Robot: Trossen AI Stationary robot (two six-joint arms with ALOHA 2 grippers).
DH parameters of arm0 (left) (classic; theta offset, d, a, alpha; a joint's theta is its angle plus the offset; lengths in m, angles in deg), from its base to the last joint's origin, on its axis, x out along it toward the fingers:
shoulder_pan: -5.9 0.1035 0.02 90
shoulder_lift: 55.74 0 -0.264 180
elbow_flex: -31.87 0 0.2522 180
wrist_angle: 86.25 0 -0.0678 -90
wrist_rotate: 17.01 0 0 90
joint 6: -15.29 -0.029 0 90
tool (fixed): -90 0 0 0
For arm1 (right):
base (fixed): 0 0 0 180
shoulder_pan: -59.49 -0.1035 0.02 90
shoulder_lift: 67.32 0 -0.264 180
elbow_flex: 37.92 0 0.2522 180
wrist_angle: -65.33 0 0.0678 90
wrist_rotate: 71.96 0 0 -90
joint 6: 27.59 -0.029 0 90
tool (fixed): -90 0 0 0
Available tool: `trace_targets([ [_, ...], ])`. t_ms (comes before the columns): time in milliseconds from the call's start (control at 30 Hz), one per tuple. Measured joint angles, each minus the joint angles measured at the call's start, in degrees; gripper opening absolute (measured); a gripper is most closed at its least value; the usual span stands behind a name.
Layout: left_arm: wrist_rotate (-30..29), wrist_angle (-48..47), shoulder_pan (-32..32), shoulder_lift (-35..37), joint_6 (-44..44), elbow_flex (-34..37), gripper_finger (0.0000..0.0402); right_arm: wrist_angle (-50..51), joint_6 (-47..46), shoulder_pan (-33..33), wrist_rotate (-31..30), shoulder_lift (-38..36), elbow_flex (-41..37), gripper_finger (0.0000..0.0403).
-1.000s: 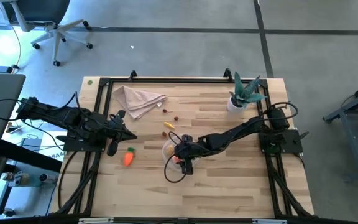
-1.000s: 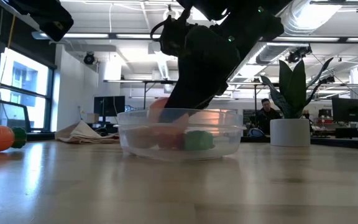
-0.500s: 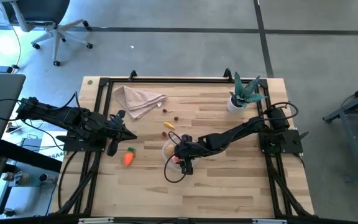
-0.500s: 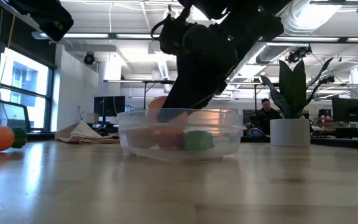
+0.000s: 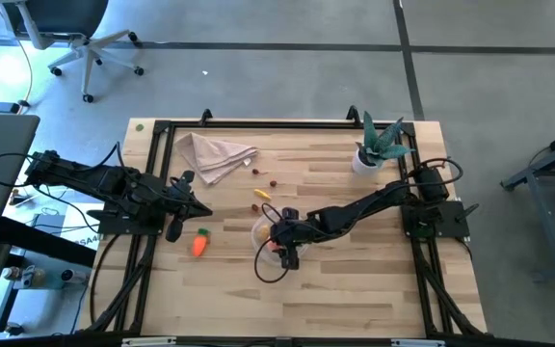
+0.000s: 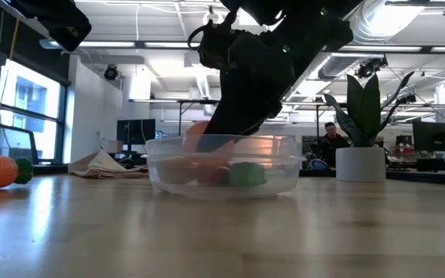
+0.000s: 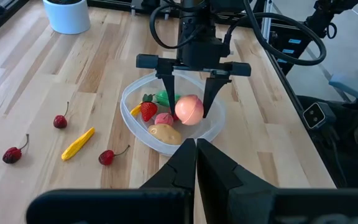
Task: Pick and placing Produce into tupperware
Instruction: Put the peach into the transparent bin, then put the red cherry into the transparent bin
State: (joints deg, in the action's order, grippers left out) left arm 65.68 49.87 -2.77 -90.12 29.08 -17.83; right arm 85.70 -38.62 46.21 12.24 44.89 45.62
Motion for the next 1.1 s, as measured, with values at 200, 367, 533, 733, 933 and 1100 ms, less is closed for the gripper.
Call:
trace_targets([
  [200, 0.00, 0.00, 0.00, 0.00, 0.00, 0.00, 0.0005, -0.06, 0.61, 0.00, 0.57, 0.00, 0.00, 0.0244],
  [367, 0.00, 0.00, 0.01, -0.01, -0.01, -0.01, 0.0005, -0.43, 0.46, -0.02, 2.37, 0.00, 0.00, 0.0250],
  [533, 0.00, 0.01, 0.00, -0.01, 0.02, 0.01, 0.0005, -0.41, 0.59, 0.00, 2.15, 0.00, 0.00, 0.0273],
  [733, 0.00, 0.01, 0.02, -0.01, -0.01, -0.01, 0.0005, -0.24, 0.92, -0.02, 1.16, 0.00, 0.00, 0.0293],
  [933, 0.01, 0.01, 0.00, -0.01, 0.00, 0.00, 0.0005, -0.29, 2.50, 0.38, -0.84, -0.14, 0.00, 0.0293],
  [1100, 0.00, -0.01, 0.02, -0.01, 0.00, 0.01, 0.0005, 2.63, 1.61, 1.71, -0.32, -0.19, 2.24, 0.0293],
])
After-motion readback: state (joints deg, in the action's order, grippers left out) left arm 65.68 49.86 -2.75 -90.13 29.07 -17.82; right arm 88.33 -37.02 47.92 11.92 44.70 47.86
